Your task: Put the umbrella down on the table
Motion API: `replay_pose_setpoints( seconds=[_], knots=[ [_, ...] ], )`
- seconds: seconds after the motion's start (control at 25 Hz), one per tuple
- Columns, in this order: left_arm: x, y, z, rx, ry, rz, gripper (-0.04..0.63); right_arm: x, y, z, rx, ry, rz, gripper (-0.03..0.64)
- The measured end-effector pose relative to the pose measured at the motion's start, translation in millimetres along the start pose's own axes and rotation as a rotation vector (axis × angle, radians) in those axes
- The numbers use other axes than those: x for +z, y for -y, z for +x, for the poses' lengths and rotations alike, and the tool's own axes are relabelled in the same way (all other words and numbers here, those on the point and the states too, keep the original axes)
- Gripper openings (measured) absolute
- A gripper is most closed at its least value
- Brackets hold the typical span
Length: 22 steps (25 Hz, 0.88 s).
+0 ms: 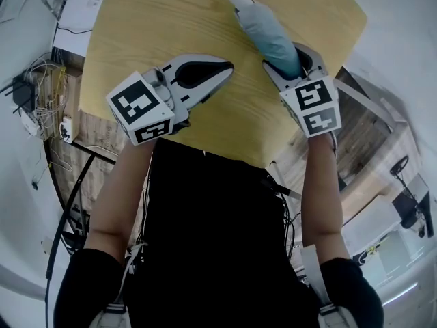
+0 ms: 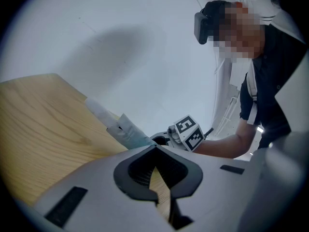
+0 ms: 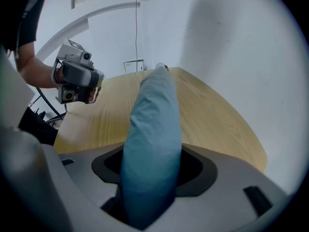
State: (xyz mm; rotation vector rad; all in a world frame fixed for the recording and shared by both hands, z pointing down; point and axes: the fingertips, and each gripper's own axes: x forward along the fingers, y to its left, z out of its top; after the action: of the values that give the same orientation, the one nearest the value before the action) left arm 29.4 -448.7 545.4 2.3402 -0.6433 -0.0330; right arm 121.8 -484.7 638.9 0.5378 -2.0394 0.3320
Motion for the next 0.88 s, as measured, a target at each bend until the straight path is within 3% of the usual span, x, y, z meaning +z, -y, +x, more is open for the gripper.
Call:
replay_pose_setpoints(
  seconds=[0.88],
  knots=[
    [-6, -4, -2, -0.009, -0.001, -0.007, 0.012, -8, -9, 14, 0.037, -0.064, -0.008, 0.278]
  ],
)
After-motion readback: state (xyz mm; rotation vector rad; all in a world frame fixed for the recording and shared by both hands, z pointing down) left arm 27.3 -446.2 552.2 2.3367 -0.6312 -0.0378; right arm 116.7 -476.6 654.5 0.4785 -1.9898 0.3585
